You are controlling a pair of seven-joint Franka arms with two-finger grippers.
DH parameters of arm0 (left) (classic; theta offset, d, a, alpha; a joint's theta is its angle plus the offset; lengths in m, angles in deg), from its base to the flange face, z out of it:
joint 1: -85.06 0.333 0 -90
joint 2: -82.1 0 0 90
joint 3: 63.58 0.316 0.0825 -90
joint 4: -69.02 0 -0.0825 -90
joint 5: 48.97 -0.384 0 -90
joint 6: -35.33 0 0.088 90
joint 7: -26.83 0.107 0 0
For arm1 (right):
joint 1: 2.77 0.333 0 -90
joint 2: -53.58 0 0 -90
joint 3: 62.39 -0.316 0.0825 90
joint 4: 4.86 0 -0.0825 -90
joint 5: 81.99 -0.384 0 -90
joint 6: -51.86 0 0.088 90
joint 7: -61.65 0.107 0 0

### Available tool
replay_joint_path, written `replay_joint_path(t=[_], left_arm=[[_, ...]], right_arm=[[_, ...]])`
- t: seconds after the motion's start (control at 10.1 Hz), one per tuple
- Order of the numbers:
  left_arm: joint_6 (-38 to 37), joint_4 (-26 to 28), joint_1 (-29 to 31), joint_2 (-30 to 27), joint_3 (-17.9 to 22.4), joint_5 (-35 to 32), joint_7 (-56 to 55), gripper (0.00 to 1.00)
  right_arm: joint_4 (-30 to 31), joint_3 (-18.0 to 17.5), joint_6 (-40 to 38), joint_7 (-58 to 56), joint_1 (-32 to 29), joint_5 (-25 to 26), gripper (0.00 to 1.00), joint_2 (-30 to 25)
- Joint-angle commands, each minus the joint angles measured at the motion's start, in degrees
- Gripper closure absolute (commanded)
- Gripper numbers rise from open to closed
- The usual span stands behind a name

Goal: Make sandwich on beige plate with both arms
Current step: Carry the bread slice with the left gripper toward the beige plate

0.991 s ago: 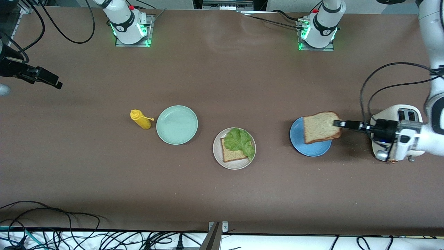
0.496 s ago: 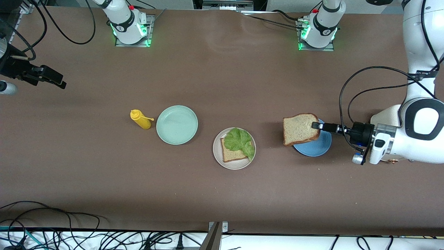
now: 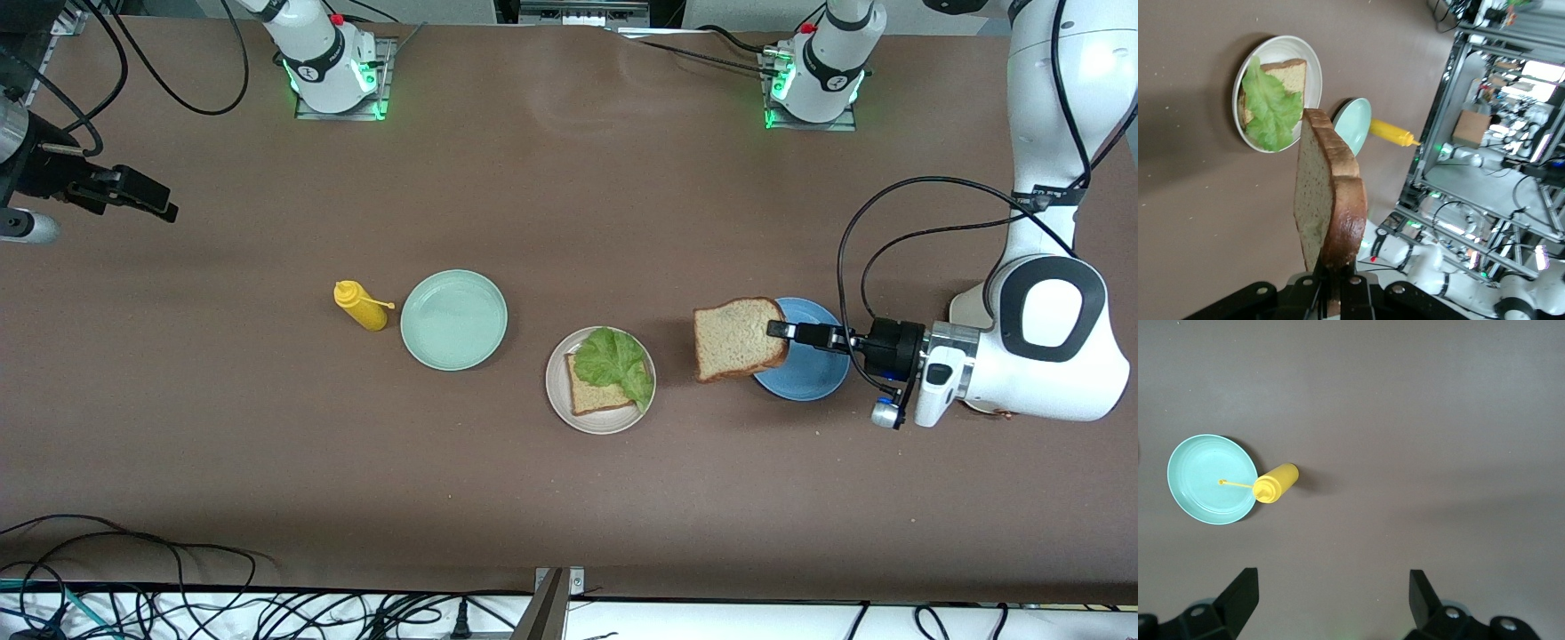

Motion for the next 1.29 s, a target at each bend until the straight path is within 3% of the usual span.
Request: replay_joint_path(t=[0.0,0.5,1.19], left_arm=[[0.5,0.8,0.8,0.1,0.1,6.6,0.5,1.00],[5.8,5.4,-0.5,0.0,0.0,12.8,3.5,1.00],[21.1,9.1,-10.9,-0.1,-0.2,12.6,3.5,1.00]], right_arm=[[-1.8,0.4,-1.8,-0.5,0.1,-0.1,0.00,0.7],[-1.8,0.8,-3.9,-0.3,0.0,-0.2,0.00,0.7],[-1.8,0.8,-3.9,-0.4,-0.1,-0.5,0.00,0.7]])
